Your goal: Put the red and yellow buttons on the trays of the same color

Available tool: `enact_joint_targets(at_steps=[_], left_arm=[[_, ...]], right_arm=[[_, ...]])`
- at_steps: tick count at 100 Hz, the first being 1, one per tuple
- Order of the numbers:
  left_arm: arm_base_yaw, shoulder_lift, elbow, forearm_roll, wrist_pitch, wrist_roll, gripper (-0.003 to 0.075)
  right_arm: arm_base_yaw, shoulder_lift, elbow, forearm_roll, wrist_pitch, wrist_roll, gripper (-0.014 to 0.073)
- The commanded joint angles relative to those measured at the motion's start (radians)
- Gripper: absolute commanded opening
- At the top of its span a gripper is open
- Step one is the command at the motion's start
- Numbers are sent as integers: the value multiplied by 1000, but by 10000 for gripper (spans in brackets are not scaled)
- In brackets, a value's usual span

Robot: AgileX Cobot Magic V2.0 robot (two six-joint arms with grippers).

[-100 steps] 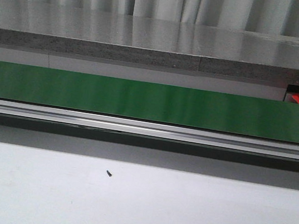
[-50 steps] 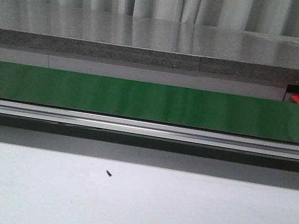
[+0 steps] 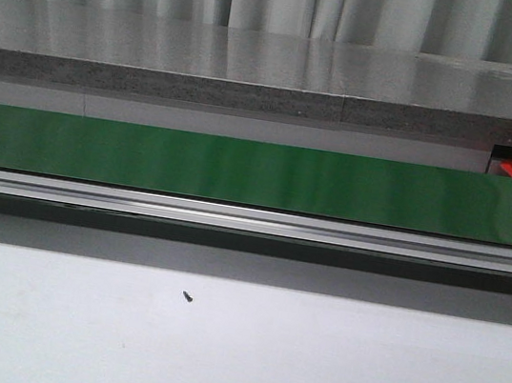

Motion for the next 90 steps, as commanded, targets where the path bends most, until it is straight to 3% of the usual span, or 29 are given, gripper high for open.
enact_joint_targets(at_steps=[1,28,70,90], left_arm=[[-6,0,-26,-27,-58,0,-20],[-6,0,-26,-27,-58,0,-20],[-6,0,-26,-27,-60,0,-20],[-6,0,-26,-27,-60,0,-20]], right_arm=[[31,-74,-14,-5,-41,-27,-67],[60,-195,62,-6,-88,-72,-67],[67,-507,391,-5,-329,-106,-67],[133,-642,494,-6,-344,-108,-67]])
